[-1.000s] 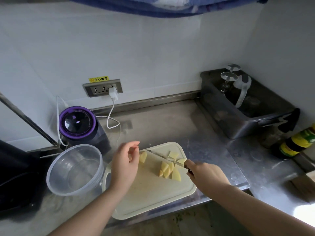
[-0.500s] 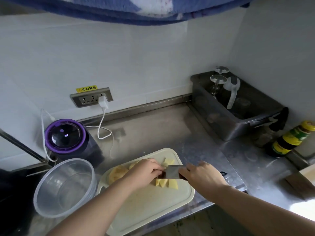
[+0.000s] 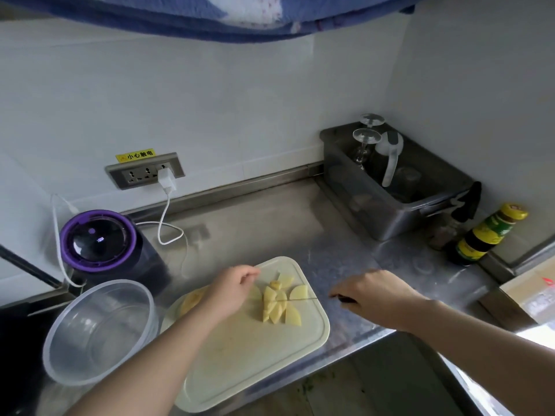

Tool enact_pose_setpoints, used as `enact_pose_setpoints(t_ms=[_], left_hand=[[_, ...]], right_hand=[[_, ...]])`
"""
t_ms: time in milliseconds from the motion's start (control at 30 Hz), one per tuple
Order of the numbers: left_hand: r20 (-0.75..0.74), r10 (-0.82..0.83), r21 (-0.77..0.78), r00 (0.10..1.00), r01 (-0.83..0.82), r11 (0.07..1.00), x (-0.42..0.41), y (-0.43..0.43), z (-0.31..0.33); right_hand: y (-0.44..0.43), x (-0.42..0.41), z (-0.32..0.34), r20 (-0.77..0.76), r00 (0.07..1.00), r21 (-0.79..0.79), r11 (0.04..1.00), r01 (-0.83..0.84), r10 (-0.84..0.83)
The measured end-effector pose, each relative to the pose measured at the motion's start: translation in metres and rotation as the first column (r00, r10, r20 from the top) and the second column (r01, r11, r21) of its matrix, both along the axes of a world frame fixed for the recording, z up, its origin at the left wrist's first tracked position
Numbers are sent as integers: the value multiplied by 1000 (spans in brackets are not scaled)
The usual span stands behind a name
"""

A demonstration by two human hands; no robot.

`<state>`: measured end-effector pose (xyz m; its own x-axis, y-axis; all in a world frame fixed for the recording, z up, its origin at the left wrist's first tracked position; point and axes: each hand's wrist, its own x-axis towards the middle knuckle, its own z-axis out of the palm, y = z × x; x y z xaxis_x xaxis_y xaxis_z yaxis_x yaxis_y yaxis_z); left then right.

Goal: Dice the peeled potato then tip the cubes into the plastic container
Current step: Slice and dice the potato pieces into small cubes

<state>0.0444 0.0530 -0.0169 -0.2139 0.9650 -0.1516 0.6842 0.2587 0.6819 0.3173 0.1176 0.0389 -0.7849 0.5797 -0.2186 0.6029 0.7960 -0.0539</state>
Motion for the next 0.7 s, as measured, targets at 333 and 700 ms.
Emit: enact_pose_setpoints(t_ms=[333, 700], left_hand=[[-279, -291, -225, 915, 232, 946, 18, -39, -19], [-463, -390, -224, 796, 320, 920, 17, -27, -28]], right_hand=[[6, 27, -18, 231, 970, -116, 988, 105, -76], [27, 12, -55, 209, 959, -124, 968, 218, -189]])
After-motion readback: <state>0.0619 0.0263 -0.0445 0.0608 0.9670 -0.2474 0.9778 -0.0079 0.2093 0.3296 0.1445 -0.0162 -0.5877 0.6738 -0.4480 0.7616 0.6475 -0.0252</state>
